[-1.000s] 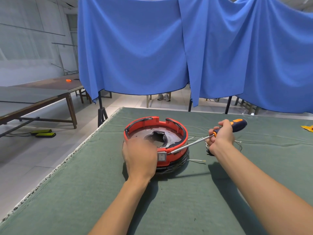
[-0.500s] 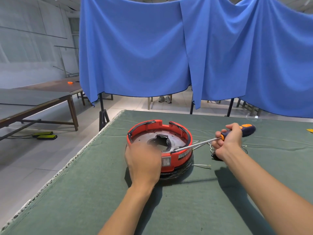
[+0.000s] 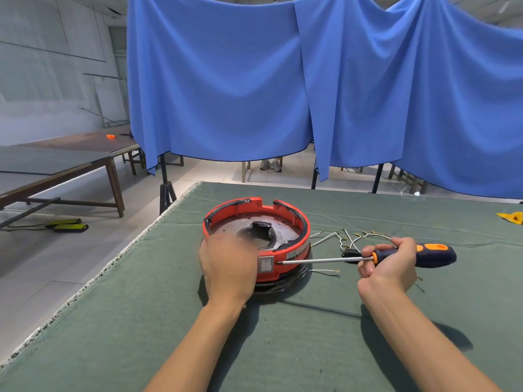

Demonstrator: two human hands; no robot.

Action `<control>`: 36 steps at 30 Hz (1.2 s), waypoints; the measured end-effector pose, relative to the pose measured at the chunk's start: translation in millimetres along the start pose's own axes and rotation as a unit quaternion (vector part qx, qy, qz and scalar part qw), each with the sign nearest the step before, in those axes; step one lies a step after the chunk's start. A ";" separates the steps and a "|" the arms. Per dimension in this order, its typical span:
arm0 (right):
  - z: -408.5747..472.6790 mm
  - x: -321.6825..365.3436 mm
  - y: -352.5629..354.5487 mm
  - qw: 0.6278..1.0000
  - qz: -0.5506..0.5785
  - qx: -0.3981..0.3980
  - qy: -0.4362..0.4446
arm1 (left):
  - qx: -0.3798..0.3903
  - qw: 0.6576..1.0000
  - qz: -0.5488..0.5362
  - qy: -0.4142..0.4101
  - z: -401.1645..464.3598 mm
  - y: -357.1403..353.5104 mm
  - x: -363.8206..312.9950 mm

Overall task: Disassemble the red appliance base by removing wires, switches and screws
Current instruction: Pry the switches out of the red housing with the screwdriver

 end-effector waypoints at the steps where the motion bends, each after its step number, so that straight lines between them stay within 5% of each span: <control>1: -1.2 0.9 1.1 1.000 0.002 -0.006 0.005 | -0.001 1.000 -0.002 0.000 -0.2 0.2 -0.3; 21: -2.0 -9.3 -5.3 0.998 -0.018 -0.059 -0.032 | -0.003 1.000 0.007 0.008 1.5 -6.1 0.3; 30: -15.4 24.6 -27.5 0.996 0.021 0.067 0.061 | -0.011 1.000 -0.015 -0.001 3.5 -3.9 0.9; 36: -48.5 64.6 -68.2 0.957 0.025 0.213 0.197 | -0.008 1.000 -0.015 -0.005 1.8 -2.7 2.3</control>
Point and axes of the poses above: each hand's wrist, its own z-axis towards the middle knuckle, its own y-axis out of the back of the hand, x = y × z, the point moved 5 cm from there along z, towards the middle knuckle, and after that the axes turned 12 degrees about y, right-handed, at the moved point
